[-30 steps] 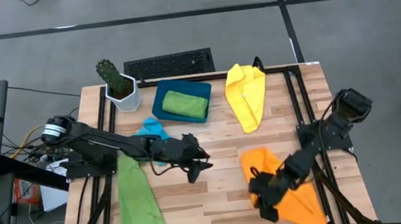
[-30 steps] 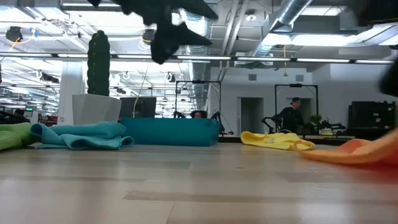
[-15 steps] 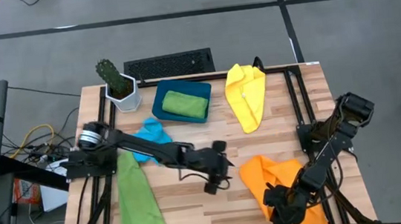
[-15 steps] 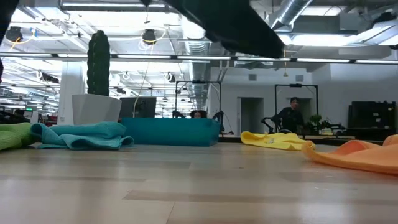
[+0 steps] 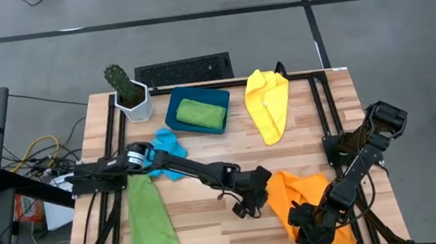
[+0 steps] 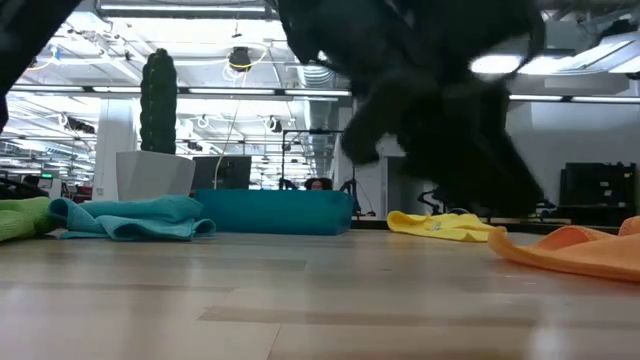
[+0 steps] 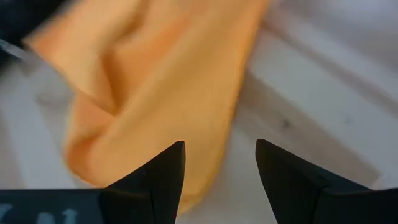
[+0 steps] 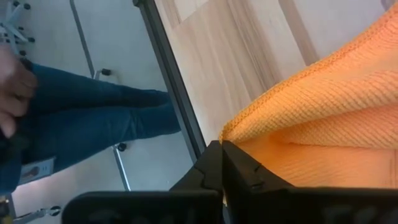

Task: Fold microfiber towels
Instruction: Fold the orange towel

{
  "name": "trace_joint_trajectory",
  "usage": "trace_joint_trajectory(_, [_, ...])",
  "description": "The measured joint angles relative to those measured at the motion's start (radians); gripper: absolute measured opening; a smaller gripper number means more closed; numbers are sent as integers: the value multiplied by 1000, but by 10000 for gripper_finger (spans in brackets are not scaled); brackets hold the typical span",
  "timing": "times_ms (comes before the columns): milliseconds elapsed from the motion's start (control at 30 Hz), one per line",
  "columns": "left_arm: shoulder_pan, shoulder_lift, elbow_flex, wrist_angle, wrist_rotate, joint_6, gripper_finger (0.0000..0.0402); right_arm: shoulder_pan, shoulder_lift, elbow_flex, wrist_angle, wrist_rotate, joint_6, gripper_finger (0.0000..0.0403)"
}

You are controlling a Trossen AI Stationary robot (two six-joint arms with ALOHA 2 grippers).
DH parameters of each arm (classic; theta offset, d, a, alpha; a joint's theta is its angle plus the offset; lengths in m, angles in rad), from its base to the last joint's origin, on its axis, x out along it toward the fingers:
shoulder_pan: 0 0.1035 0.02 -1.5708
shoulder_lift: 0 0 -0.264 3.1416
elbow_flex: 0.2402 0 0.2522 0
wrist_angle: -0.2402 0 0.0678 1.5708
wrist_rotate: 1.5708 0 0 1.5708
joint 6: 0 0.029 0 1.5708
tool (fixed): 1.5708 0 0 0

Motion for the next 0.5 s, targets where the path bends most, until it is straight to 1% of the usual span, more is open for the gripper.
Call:
trace_joint_trajectory(133, [14,32,6,4,-10,13,192,1,0,0,6,0,0,19])
trace_joint_trajectory(233, [31,44,6,-3,-36,-15,192,1,0,0,11,-1,-1,23])
trace_joint_trajectory(400, [69,42,6,-40,14,-4,192,1,1,0,15,-1,-9,25])
trace_joint_trajectory(500, [80,41,1,-57,24,10,187,1,1,0,15,-1,-11,20])
